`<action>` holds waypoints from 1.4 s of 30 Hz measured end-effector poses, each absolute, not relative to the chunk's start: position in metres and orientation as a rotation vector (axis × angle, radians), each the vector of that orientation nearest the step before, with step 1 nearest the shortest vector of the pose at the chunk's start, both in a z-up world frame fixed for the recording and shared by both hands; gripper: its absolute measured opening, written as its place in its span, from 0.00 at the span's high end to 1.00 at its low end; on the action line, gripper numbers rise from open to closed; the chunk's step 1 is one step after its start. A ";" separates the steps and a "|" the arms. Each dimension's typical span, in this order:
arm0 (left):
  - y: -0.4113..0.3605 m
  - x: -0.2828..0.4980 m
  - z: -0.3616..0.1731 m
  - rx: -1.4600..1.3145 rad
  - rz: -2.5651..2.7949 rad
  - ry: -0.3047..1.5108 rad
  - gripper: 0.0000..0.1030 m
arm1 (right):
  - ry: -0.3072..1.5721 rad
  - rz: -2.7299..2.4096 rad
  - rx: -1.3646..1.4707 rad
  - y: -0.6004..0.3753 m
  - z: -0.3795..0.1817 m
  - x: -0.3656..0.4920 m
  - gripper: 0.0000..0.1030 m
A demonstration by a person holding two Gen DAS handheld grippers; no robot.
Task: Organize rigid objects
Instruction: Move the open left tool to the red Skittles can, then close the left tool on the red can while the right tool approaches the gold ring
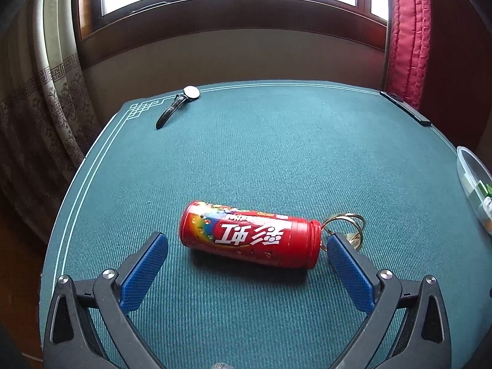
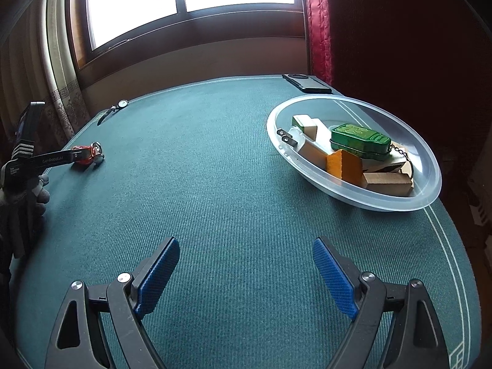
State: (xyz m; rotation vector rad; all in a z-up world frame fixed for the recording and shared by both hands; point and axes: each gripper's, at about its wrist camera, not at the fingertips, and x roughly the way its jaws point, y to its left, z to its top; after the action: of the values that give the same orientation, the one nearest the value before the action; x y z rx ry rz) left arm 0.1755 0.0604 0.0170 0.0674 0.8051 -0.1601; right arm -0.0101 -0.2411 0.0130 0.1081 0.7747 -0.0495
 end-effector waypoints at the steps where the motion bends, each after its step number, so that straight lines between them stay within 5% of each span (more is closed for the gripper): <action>1: 0.064 0.178 0.016 0.051 -0.151 0.817 0.00 | 0.777 -0.045 0.104 -0.239 0.013 -0.009 0.12; 4: 0.073 0.180 0.012 -0.003 -0.142 0.838 0.05 | 0.785 -0.026 0.089 -0.229 0.013 -0.003 0.12; 6: 0.076 0.181 0.011 -0.023 -0.138 0.843 0.22 | 0.791 -0.007 0.081 -0.221 0.014 0.003 0.12; 12: 0.086 0.178 0.011 -0.084 -0.157 0.834 0.45 | 0.784 0.065 0.072 -0.192 0.025 0.028 0.12; 22: 0.103 0.173 0.012 -0.197 -0.209 0.820 0.44 | 0.784 0.213 0.025 -0.124 0.037 0.090 0.12; 30: 0.113 0.167 0.015 -0.211 -0.188 0.806 0.17 | 0.777 0.289 -0.080 -0.071 0.032 0.140 0.12; 33: 0.119 0.166 0.018 -0.215 -0.180 0.790 0.12 | 0.788 0.298 -0.102 -0.061 0.028 0.155 0.19; 42: 0.126 0.168 0.016 -0.189 -0.150 0.788 0.09 | 0.832 0.344 -0.105 -0.052 0.017 0.167 0.64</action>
State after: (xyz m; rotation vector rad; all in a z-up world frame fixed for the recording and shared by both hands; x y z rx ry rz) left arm 0.1683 0.1256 0.0162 -0.1893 0.7880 -0.1500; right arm 0.1669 -0.0523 0.0171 -0.1045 0.8320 0.3444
